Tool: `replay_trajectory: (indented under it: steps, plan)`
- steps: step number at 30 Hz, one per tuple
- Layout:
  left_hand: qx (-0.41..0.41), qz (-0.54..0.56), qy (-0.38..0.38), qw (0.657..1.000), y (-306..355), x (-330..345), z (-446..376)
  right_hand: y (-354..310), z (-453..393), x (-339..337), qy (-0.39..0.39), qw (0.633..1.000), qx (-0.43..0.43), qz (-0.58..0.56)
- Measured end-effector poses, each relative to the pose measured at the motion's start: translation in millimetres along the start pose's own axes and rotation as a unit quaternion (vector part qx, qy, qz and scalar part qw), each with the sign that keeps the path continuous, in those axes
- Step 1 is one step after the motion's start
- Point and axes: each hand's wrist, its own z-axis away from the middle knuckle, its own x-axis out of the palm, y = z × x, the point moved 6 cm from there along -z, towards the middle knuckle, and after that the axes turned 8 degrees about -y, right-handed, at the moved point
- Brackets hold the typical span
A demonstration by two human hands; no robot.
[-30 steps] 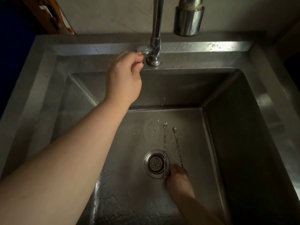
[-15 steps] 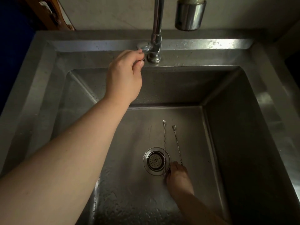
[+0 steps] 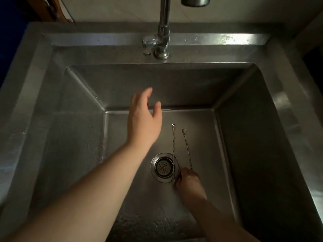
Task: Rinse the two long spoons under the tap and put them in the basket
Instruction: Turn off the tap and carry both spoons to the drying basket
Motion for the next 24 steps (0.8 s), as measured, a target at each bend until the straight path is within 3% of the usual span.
replay_trajectory:
  steps: [6, 9, 12, 16, 24]
  plan:
    - [-0.128, -0.006, -0.103, 0.986, -51.8, 64.1, 62.4, 6.8, -4.8, -14.4, 0.006, 0.999, 0.008, -0.046]
    - [-0.255, -0.029, -0.176, 0.95, -85.0, 95.3, 101.9, 15.7, -2.3, -22.7, 0.055, 0.995, 0.026, -0.074]
    - [-0.333, -0.028, -0.218, 0.917, -107.2, 116.0, 136.6, 35.0, 0.1, -27.8, 0.126, 0.977, 0.111, -0.129]
    - [-0.35, -0.037, -0.242, 0.904, -122.0, 134.8, 156.2, 54.3, -12.4, -15.9, 0.069, 0.963, 0.198, -0.171]
    - [-0.356, -0.02, -0.259, 0.898, -129.2, 160.6, 161.7, 60.5, -28.5, -2.0, 0.031, 0.966, 0.216, -0.141]
